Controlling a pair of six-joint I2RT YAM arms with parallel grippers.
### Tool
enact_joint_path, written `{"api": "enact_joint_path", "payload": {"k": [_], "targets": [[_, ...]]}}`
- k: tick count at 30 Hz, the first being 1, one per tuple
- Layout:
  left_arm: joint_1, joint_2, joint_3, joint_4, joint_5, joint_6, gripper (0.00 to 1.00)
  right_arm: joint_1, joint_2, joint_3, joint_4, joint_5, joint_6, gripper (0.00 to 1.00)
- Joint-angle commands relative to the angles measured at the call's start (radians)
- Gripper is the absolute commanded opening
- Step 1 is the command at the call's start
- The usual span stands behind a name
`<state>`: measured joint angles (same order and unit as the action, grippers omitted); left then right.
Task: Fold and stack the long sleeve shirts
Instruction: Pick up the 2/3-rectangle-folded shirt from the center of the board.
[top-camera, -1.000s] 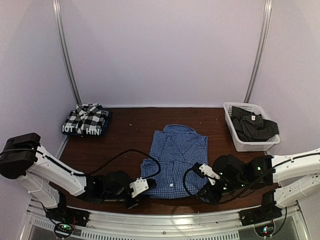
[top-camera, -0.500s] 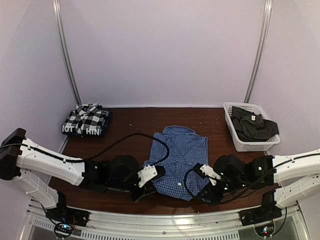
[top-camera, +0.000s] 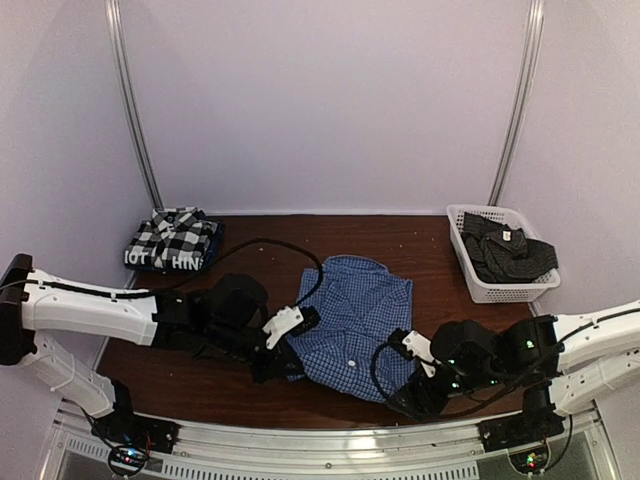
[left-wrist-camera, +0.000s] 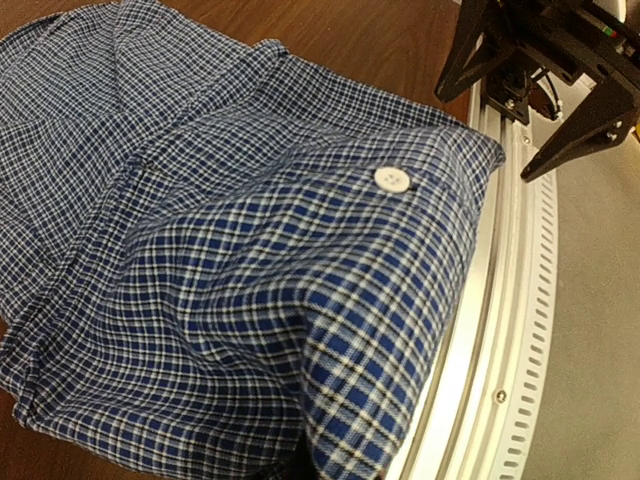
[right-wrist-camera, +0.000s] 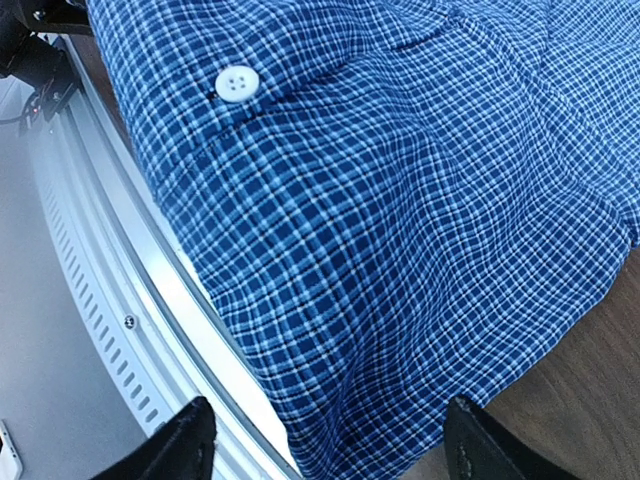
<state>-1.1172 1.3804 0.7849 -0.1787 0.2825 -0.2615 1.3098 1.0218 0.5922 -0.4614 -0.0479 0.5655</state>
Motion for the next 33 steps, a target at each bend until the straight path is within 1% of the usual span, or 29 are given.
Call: {"api": "enact_joint_path", "payload": {"k": [1,4,9,11,14,16,17,19,20,27,28,30,33], "targets": [[0.021,0.016,0.064,-0.038,0.098,-0.022,0.0,0.067,0.044,0.059,-0.025,0.124,0.02,0.82],[0.027,0.04,0.09,-0.052,0.119,-0.021,0.0,0.114,0.097,0.092,-0.061,0.194,0.031,0.84],[0.037,0.059,0.102,-0.057,0.163,-0.017,0.0,0.147,0.194,0.123,-0.117,0.274,0.038,0.84],[0.039,0.053,0.1,-0.055,0.179,-0.014,0.0,0.15,0.227,0.124,-0.135,0.3,0.039,0.81],[0.045,0.038,0.091,-0.05,0.195,-0.012,0.0,0.151,0.265,0.114,-0.136,0.317,0.032,0.73],[0.051,0.026,0.077,-0.039,0.209,-0.018,0.0,0.153,0.284,0.115,-0.133,0.325,0.027,0.7],[0.051,0.024,0.072,-0.038,0.214,-0.019,0.0,0.154,0.291,0.118,-0.134,0.329,0.025,0.67],[0.052,0.015,0.061,-0.04,0.215,-0.022,0.0,0.158,0.304,0.122,-0.133,0.322,0.016,0.57],[0.053,0.01,0.05,-0.042,0.213,-0.025,0.0,0.164,0.307,0.125,-0.133,0.315,0.015,0.5],[0.047,-0.047,-0.022,-0.063,0.203,-0.087,0.0,0.264,0.321,0.161,-0.158,0.264,0.059,0.09],[0.041,-0.065,-0.035,-0.068,0.195,-0.104,0.0,0.276,0.32,0.167,-0.166,0.256,0.071,0.05],[0.014,-0.103,-0.057,-0.091,0.167,-0.143,0.0,0.324,0.316,0.179,-0.173,0.219,0.088,0.01],[-0.056,-0.162,-0.078,-0.122,0.129,-0.198,0.0,0.384,0.308,0.197,-0.159,0.145,0.103,0.01]]}}
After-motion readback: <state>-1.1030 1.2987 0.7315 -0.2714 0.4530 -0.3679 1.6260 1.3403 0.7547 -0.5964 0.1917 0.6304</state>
